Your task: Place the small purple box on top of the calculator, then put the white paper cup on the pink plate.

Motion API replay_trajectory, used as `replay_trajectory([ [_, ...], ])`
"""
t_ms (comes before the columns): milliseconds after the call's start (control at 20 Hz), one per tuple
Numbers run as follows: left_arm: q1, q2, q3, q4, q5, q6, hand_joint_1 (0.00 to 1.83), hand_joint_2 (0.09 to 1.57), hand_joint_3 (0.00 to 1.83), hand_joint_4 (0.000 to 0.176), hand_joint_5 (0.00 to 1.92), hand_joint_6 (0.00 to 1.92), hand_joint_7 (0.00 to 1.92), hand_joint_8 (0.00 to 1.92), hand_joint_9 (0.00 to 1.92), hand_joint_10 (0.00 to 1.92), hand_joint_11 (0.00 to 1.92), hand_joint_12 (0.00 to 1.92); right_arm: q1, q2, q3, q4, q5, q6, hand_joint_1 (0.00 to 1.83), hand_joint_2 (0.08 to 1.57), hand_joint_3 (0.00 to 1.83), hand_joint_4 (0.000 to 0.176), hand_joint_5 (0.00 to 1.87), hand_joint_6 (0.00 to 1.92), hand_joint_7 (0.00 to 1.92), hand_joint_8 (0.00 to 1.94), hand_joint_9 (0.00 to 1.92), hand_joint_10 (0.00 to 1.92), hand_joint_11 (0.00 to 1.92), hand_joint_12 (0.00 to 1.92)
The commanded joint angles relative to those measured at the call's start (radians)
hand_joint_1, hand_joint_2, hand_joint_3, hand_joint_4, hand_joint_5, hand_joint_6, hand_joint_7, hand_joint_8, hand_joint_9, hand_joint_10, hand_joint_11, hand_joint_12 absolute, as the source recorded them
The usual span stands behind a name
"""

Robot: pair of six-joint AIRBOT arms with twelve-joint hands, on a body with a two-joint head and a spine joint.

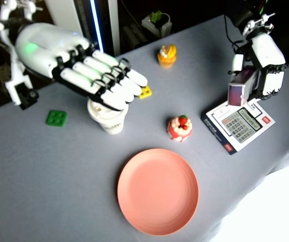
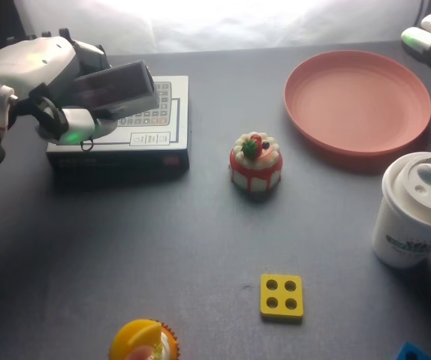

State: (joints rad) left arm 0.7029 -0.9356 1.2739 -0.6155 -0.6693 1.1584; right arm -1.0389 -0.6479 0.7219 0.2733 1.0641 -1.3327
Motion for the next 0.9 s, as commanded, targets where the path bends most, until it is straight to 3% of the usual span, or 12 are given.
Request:
replay_trajectory([
  [0,-0.024,-0.009,0.009,0.014,-0.094,0.013,1.19,1.22,0.00,0.000,0.75,1.19,0.83,1.39,0.72,1.13,0.53,1.61,0.010,-0.001,0.004,-0.008,0.125,0.002,0.32,1.19,0.01,0.000,0.00,0.00,0.00,0.00,0.00,0.00,0.00,0.00],
  [200,-0.050,-0.039,0.046,-0.006,-0.042,0.026,1.18,1.22,0.00,0.000,0.76,1.16,0.82,1.42,0.70,1.16,0.50,1.67,0.010,-0.004,0.006,-0.008,0.125,0.005,0.31,1.19,0.01,0.000,0.00,0.00,0.00,0.00,0.00,0.00,0.00,0.00],
  [250,-0.060,-0.047,0.057,-0.024,-0.023,0.046,1.19,1.23,0.00,0.000,0.76,1.15,0.80,1.46,0.70,1.26,0.54,1.71,0.010,-0.005,0.006,-0.008,0.125,0.006,0.31,1.19,0.00,0.000,0.00,0.00,0.00,0.00,0.00,0.00,0.00,0.00],
  [350,-0.076,-0.059,0.071,-0.060,0.003,0.087,1.18,1.23,0.00,0.000,0.74,1.19,0.81,1.43,0.71,1.19,0.54,1.67,0.009,-0.005,0.007,-0.008,0.124,0.007,0.34,1.19,0.00,0.000,0.00,0.00,0.00,0.00,0.00,0.00,0.00,0.00],
  [550,-0.082,-0.072,0.098,-0.132,0.045,0.143,1.19,1.23,0.00,0.000,0.74,1.17,0.80,1.47,0.68,1.24,0.49,1.72,0.008,-0.008,0.009,-0.008,0.124,0.012,0.31,1.18,0.00,0.000,0.00,0.00,0.00,0.00,0.00,0.00,0.00,0.00],
  [600,-0.082,-0.075,0.103,-0.140,0.050,0.147,1.17,1.25,0.00,0.000,0.70,1.26,0.78,1.46,0.63,1.09,0.39,1.63,0.008,-0.008,0.010,-0.008,0.124,0.013,0.33,1.18,0.00,0.000,0.00,0.00,0.00,0.00,0.00,0.00,0.00,0.00],
  [650,-0.082,-0.078,0.111,-0.147,0.056,0.147,1.17,1.25,0.00,0.000,0.70,1.26,0.78,1.46,0.63,1.09,0.39,1.63,0.007,-0.009,0.010,-0.008,0.124,0.013,0.33,1.18,0.00,0.000,0.00,0.00,0.00,0.00,0.00,0.00,0.00,0.00],
  [700,-0.082,-0.080,0.115,-0.154,0.059,0.150,1.15,1.28,0.00,0.000,0.60,1.40,0.77,1.47,0.59,0.91,0.30,1.59,0.005,-0.009,0.010,-0.008,0.124,0.014,0.32,1.18,0.00,0.000,0.00,0.00,0.00,0.00,0.00,0.00,0.00,0.00],
  [750,-0.082,-0.082,0.120,-0.169,0.068,0.160,1.27,1.24,0.00,0.000,0.54,0.65,0.75,1.40,0.55,0.78,0.12,1.56,0.005,-0.009,0.010,-0.008,0.124,0.016,0.32,1.18,0.00,0.000,0.00,0.00,0.00,0.00,0.00,0.00,0.00,0.00],
  [800,-0.082,-0.082,0.123,-0.181,0.074,0.171,1.29,1.23,0.00,0.000,0.56,0.26,0.73,1.39,0.60,0.72,0.18,1.54,0.005,-0.010,0.011,-0.008,0.124,0.016,0.33,1.19,0.00,0.000,0.00,0.00,0.00,0.00,0.00,0.00,0.00,0.00],
  [850,-0.082,-0.085,0.126,-0.204,0.080,0.199,1.17,1.20,0.00,0.000,0.53,0.09,0.58,0.70,0.59,0.63,0.24,1.51,0.005,-0.012,0.012,-0.008,0.124,0.016,0.35,1.19,0.00,0.000,0.00,0.00,0.00,0.00,0.00,0.00,0.00,0.00],
])
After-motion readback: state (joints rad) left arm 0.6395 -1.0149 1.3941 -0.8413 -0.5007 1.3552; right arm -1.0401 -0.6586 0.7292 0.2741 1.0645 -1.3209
